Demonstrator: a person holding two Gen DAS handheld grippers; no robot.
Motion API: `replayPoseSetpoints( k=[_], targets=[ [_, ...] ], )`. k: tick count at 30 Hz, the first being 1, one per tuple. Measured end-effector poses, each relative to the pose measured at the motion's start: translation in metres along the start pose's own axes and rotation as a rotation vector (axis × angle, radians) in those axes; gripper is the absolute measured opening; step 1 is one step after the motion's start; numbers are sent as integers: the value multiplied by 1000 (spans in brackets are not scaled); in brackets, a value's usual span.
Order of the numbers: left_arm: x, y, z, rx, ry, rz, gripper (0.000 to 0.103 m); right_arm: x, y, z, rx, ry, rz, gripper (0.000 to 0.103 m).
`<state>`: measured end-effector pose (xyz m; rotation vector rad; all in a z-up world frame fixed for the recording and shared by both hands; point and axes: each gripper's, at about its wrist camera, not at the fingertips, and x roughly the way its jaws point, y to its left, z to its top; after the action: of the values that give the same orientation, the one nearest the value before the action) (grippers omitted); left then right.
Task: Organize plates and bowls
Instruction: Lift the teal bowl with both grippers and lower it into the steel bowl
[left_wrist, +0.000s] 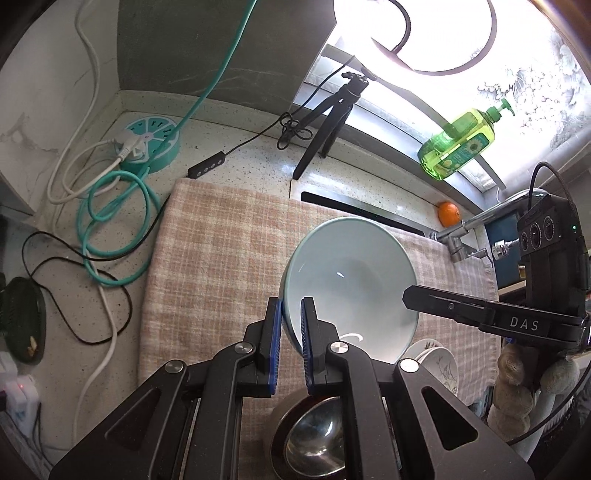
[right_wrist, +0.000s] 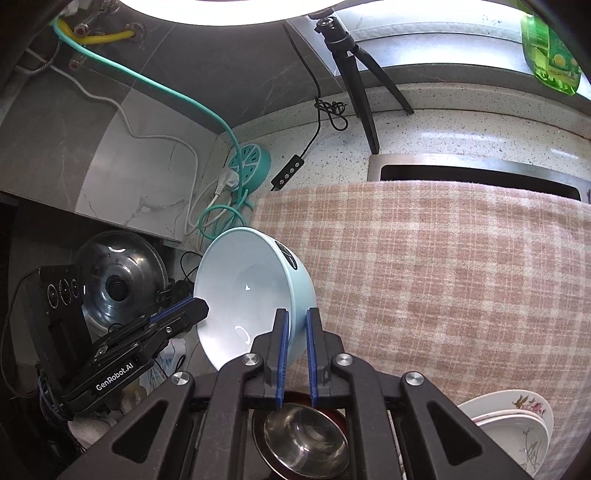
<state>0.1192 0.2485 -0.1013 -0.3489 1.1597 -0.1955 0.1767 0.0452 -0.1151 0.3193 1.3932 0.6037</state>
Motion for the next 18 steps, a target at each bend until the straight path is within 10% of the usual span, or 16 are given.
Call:
replayPoseSetpoints(
  k=[18],
  targets=[
    [-15, -14, -59, 12, 19, -31, 9, -9, -9, -72, 14, 37, 2, 9]
  ],
)
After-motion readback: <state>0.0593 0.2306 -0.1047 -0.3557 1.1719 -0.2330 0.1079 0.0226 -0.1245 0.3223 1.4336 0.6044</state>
